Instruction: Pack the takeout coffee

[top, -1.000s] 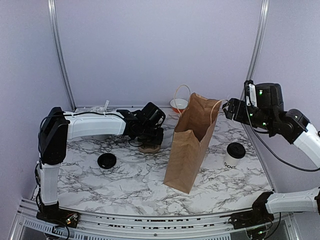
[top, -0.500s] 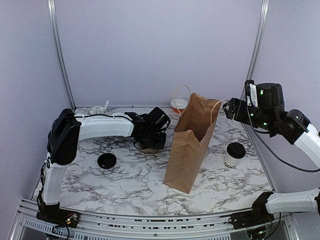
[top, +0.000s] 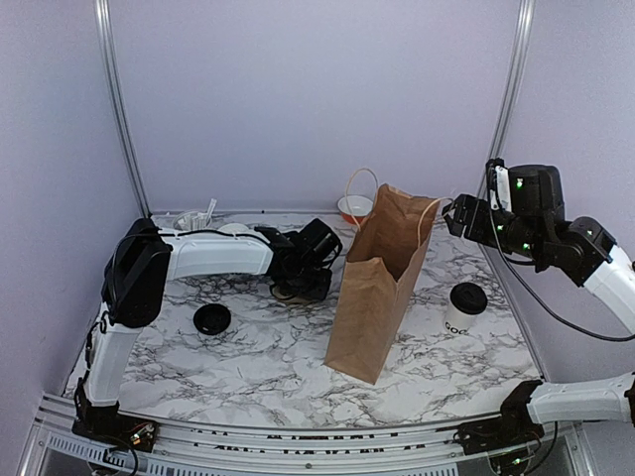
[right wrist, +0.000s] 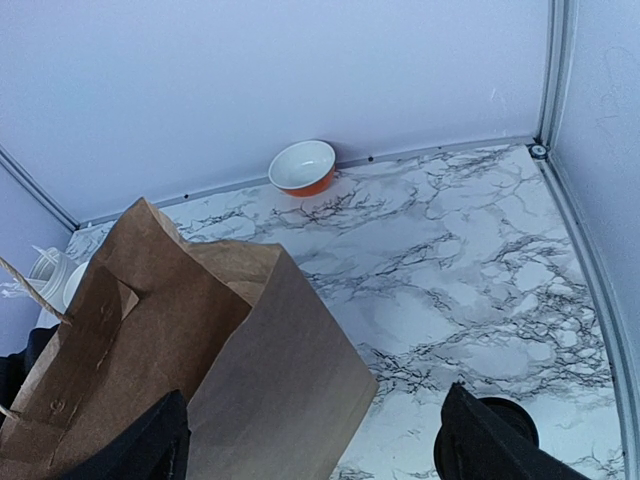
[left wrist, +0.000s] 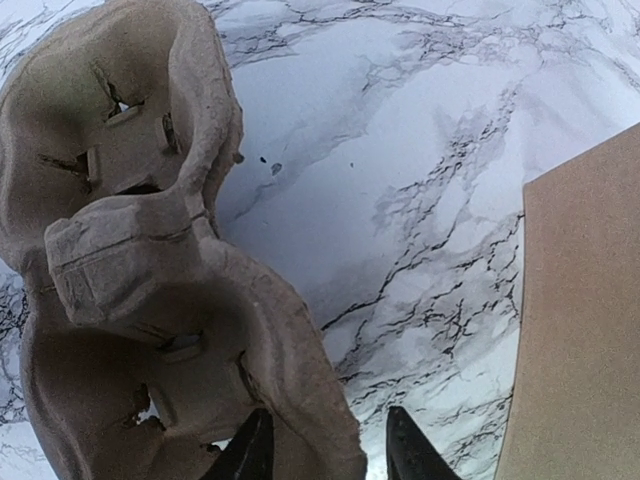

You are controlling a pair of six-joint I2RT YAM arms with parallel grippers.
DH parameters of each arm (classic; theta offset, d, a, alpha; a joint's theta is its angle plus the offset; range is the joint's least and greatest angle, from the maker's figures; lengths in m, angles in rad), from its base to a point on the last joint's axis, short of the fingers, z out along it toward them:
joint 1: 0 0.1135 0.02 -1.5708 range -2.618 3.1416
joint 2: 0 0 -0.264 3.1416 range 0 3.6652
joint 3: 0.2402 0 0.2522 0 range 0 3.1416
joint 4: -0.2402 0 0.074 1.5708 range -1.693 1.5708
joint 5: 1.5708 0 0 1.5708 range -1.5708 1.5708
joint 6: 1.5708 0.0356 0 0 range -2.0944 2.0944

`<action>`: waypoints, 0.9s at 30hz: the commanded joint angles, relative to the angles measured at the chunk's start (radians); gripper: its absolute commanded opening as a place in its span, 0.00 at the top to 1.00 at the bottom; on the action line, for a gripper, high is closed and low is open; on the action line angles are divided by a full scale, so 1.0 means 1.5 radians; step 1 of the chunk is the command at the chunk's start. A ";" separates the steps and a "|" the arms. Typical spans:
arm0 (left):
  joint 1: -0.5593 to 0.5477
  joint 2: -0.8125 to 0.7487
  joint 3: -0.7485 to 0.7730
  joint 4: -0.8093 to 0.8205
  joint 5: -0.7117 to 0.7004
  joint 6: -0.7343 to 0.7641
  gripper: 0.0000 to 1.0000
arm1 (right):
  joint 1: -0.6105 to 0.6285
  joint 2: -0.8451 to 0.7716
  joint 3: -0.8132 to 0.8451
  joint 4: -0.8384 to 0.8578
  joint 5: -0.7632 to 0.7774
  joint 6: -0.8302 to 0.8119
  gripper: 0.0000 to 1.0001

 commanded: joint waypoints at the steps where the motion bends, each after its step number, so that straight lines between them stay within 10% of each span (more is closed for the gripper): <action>1: -0.001 0.008 0.021 -0.024 -0.009 0.003 0.62 | -0.006 -0.012 0.011 -0.003 0.010 0.005 0.16; 27: 0.000 -0.035 0.012 -0.025 -0.027 0.015 0.83 | -0.006 -0.010 0.009 -0.003 0.010 0.006 0.16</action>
